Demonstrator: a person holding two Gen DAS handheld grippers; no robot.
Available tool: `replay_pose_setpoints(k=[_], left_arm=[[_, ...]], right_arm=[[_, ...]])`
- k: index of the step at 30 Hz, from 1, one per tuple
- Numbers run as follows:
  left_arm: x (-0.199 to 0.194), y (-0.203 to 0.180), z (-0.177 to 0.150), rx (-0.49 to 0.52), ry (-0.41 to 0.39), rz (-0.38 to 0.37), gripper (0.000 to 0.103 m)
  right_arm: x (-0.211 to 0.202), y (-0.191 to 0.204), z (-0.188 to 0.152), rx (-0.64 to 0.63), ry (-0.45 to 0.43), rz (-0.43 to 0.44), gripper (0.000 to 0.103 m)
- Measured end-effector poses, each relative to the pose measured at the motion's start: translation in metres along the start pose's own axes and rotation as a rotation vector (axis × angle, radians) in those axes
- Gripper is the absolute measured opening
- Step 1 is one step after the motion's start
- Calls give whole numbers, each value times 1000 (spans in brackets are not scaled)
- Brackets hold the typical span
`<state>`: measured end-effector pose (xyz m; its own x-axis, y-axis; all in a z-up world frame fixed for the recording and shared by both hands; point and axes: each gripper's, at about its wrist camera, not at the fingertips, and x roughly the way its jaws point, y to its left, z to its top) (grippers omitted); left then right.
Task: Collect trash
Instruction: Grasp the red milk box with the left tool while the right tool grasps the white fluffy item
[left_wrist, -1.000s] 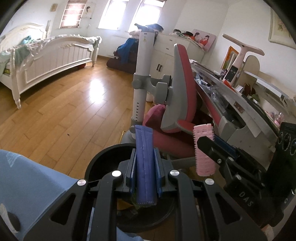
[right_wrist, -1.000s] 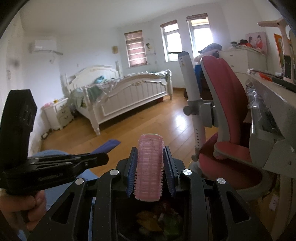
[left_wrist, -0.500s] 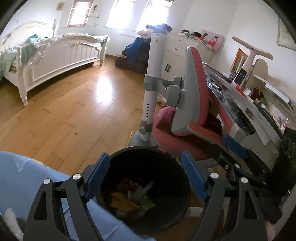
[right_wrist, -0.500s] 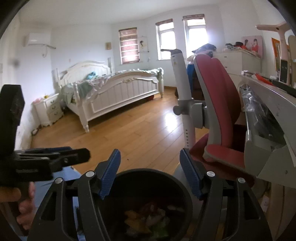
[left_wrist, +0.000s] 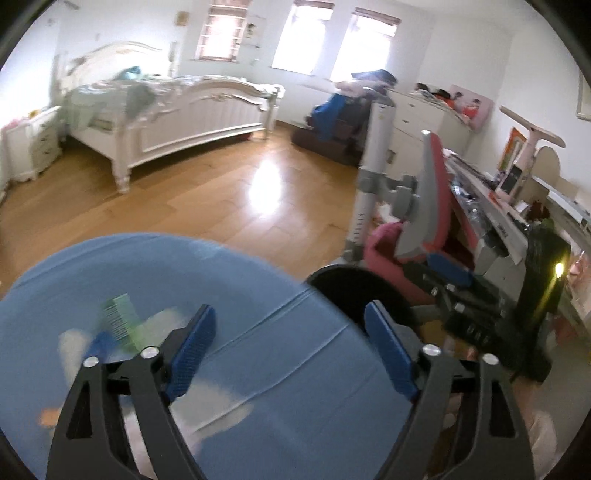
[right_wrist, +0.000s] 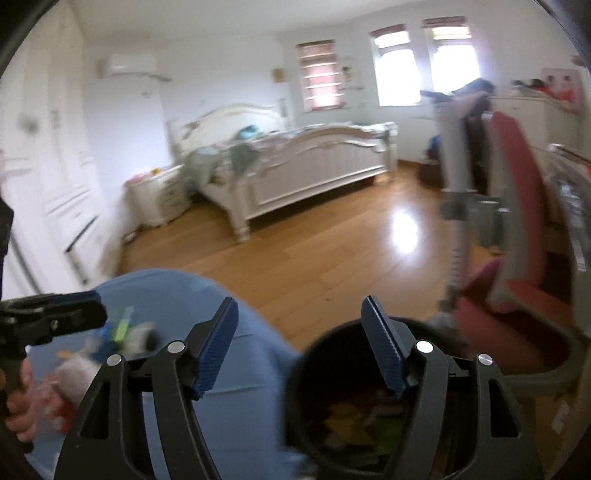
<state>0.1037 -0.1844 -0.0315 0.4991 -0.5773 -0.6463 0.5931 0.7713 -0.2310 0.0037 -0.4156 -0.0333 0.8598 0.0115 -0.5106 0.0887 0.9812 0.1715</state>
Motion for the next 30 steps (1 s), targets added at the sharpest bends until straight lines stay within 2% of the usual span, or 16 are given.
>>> replay_pose_setpoints(k=[2, 5, 7, 10, 14, 15, 19, 20, 22, 25, 30], left_arm=[[-18, 22, -14, -9, 1, 42, 88], [-40, 56, -39, -46, 17, 58, 88], [-52, 78, -58, -56, 34, 58, 88], [-63, 98, -81, -43, 61, 80, 88], [-70, 113, -106, -82, 105, 116, 88], [-71, 114, -109, -93, 106, 122, 91], [-68, 107, -120, -97, 94, 174, 94], [-63, 104, -123, -85, 105, 197, 94], [-55, 99, -127, -66, 123, 221, 94], [-51, 98, -133, -80, 119, 211, 97], [-47, 106, -131, -124, 115, 202, 96]], right_arm=[[4, 25, 0, -6, 35, 105, 78], [14, 62, -2, -16, 109, 237, 87], [27, 92, -8, -16, 186, 339, 88], [46, 129, -18, -25, 299, 426, 90], [65, 177, -33, -65, 389, 474, 90], [70, 185, -36, -73, 408, 481, 90], [83, 214, -50, -128, 467, 443, 90], [84, 218, -53, -141, 472, 438, 87], [85, 222, -55, -156, 489, 435, 54], [79, 219, -57, -146, 464, 434, 47], [60, 197, -48, -104, 388, 435, 45]])
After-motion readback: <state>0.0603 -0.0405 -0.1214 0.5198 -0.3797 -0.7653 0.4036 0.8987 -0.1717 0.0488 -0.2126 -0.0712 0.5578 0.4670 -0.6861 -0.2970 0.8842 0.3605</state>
